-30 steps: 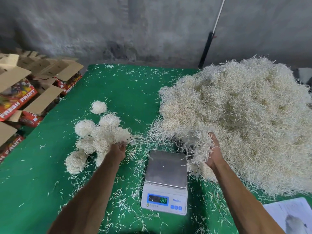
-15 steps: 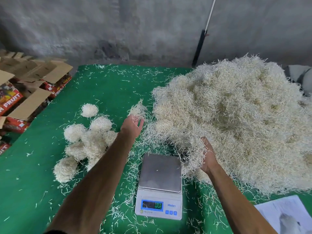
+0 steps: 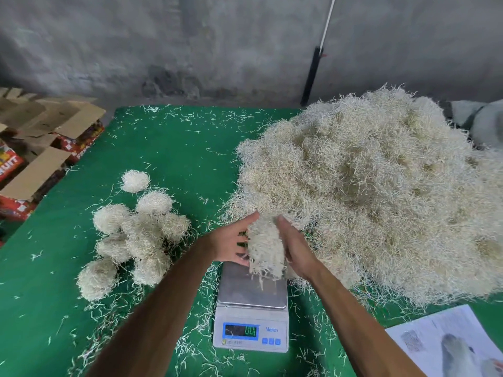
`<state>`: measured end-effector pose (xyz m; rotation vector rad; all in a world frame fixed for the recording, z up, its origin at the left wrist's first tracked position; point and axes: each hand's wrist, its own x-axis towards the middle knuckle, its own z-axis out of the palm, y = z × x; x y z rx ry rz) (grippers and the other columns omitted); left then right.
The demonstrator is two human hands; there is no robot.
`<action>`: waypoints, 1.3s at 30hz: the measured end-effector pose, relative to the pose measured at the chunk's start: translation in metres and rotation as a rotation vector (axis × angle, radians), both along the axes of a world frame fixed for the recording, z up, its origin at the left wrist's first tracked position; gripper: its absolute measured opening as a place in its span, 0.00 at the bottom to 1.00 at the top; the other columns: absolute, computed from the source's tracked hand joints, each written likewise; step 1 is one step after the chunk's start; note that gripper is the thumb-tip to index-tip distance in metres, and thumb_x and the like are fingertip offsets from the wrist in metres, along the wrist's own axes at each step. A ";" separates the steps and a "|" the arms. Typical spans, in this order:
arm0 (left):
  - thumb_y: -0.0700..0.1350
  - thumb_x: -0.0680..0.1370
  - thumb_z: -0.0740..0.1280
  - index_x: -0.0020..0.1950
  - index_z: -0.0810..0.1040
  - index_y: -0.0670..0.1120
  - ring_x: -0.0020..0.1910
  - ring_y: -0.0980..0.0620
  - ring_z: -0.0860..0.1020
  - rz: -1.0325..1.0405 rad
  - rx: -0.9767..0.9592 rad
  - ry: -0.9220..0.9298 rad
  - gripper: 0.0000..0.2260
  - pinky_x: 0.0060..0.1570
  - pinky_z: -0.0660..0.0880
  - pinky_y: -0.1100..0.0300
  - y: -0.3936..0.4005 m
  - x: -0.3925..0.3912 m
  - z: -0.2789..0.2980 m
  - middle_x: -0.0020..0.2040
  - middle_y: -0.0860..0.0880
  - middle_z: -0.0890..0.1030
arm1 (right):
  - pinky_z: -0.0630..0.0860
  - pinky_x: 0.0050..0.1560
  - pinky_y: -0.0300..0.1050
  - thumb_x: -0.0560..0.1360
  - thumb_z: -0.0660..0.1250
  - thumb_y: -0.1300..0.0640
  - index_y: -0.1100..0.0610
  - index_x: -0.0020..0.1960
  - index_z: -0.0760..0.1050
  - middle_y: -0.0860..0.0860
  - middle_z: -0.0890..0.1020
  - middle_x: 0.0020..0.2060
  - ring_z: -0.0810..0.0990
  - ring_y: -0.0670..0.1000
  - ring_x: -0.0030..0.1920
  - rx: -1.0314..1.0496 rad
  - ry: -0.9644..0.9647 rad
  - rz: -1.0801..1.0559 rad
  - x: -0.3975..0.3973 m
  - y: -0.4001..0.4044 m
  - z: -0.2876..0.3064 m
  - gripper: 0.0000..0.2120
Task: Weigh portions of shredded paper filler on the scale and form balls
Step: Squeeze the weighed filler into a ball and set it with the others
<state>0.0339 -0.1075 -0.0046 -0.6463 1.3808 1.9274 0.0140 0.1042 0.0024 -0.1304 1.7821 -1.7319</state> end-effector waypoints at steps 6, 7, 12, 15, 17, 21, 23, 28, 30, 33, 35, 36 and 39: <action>0.43 0.75 0.74 0.74 0.70 0.57 0.69 0.49 0.73 0.124 -0.318 0.109 0.29 0.71 0.66 0.58 -0.010 0.017 -0.015 0.77 0.47 0.65 | 0.81 0.56 0.55 0.78 0.72 0.41 0.62 0.81 0.58 0.61 0.80 0.52 0.80 0.55 0.53 0.183 0.002 0.002 0.009 0.000 -0.004 0.43; 0.45 0.76 0.73 0.72 0.73 0.55 0.69 0.48 0.73 0.119 -0.290 0.121 0.25 0.71 0.69 0.54 -0.010 0.023 -0.015 0.77 0.46 0.66 | 0.81 0.58 0.52 0.77 0.73 0.40 0.60 0.83 0.55 0.61 0.80 0.58 0.80 0.54 0.56 0.214 0.011 -0.025 0.010 0.002 -0.006 0.46; 0.43 0.77 0.74 0.57 0.80 0.48 0.66 0.39 0.73 0.019 -0.278 0.081 0.10 0.59 0.78 0.42 -0.011 0.044 -0.017 0.72 0.37 0.69 | 0.73 0.71 0.57 0.72 0.71 0.30 0.59 0.81 0.60 0.55 0.82 0.60 0.79 0.54 0.62 0.354 0.116 0.056 0.018 0.014 -0.017 0.50; 0.50 0.72 0.78 0.60 0.80 0.42 0.57 0.42 0.79 0.034 -0.568 0.160 0.21 0.51 0.82 0.49 -0.011 0.054 -0.026 0.63 0.38 0.78 | 0.74 0.68 0.54 0.75 0.65 0.27 0.59 0.75 0.68 0.57 0.78 0.68 0.78 0.58 0.66 0.617 0.298 0.147 0.023 0.018 -0.025 0.42; 0.51 0.72 0.78 0.61 0.81 0.41 0.54 0.42 0.81 0.108 -0.681 0.201 0.22 0.49 0.81 0.51 -0.012 0.057 -0.033 0.60 0.39 0.81 | 0.76 0.64 0.52 0.77 0.63 0.29 0.60 0.72 0.71 0.58 0.78 0.68 0.78 0.58 0.64 0.657 0.362 0.103 0.024 0.018 -0.028 0.39; 0.52 0.72 0.78 0.62 0.80 0.39 0.45 0.49 0.81 0.179 -0.780 0.246 0.24 0.41 0.80 0.58 -0.015 0.059 -0.032 0.52 0.41 0.82 | 0.76 0.55 0.51 0.79 0.61 0.30 0.61 0.67 0.72 0.59 0.81 0.61 0.80 0.57 0.56 0.646 0.369 0.062 0.022 0.016 -0.029 0.35; 0.52 0.72 0.78 0.60 0.81 0.40 0.46 0.48 0.82 0.229 -0.762 0.239 0.23 0.43 0.81 0.56 -0.017 0.060 -0.030 0.49 0.42 0.83 | 0.73 0.53 0.47 0.79 0.60 0.30 0.60 0.69 0.71 0.55 0.80 0.56 0.78 0.52 0.52 0.645 0.370 0.044 0.022 0.015 -0.029 0.36; 0.53 0.72 0.77 0.60 0.81 0.39 0.49 0.48 0.81 0.254 -0.678 0.252 0.23 0.45 0.80 0.54 -0.022 0.063 -0.028 0.51 0.43 0.83 | 0.72 0.46 0.42 0.80 0.58 0.31 0.60 0.71 0.70 0.56 0.82 0.58 0.75 0.48 0.45 0.664 0.417 0.020 0.024 0.012 -0.032 0.35; 0.53 0.72 0.77 0.60 0.80 0.39 0.49 0.48 0.81 0.260 -0.664 0.258 0.24 0.43 0.79 0.56 -0.022 0.065 -0.028 0.51 0.44 0.83 | 0.73 0.52 0.44 0.81 0.59 0.32 0.60 0.71 0.70 0.56 0.81 0.61 0.76 0.50 0.50 0.641 0.410 0.002 0.024 0.011 -0.033 0.34; 0.55 0.72 0.77 0.61 0.80 0.40 0.48 0.50 0.82 0.266 -0.655 0.267 0.25 0.40 0.78 0.59 -0.021 0.069 -0.026 0.51 0.45 0.83 | 0.75 0.60 0.48 0.81 0.61 0.33 0.61 0.71 0.70 0.57 0.79 0.65 0.78 0.54 0.58 0.620 0.398 -0.015 0.025 0.007 -0.033 0.33; 0.55 0.72 0.77 0.61 0.80 0.40 0.48 0.50 0.82 0.271 -0.663 0.263 0.25 0.39 0.78 0.60 -0.021 0.070 -0.025 0.51 0.45 0.84 | 0.75 0.63 0.52 0.81 0.62 0.34 0.61 0.72 0.70 0.57 0.78 0.66 0.78 0.56 0.61 0.608 0.389 -0.016 0.026 0.004 -0.032 0.33; 0.55 0.71 0.77 0.60 0.80 0.40 0.48 0.50 0.82 0.277 -0.665 0.260 0.25 0.39 0.79 0.60 -0.021 0.071 -0.025 0.50 0.46 0.84 | 0.75 0.64 0.53 0.81 0.62 0.34 0.61 0.72 0.69 0.57 0.78 0.67 0.78 0.56 0.62 0.598 0.382 -0.019 0.027 0.003 -0.033 0.33; 0.55 0.72 0.77 0.59 0.80 0.41 0.49 0.49 0.83 0.278 -0.659 0.257 0.23 0.42 0.79 0.58 -0.019 0.072 -0.026 0.51 0.45 0.84 | 0.73 0.68 0.55 0.81 0.62 0.35 0.61 0.74 0.67 0.58 0.76 0.70 0.77 0.59 0.66 0.569 0.366 -0.019 0.027 0.001 -0.033 0.34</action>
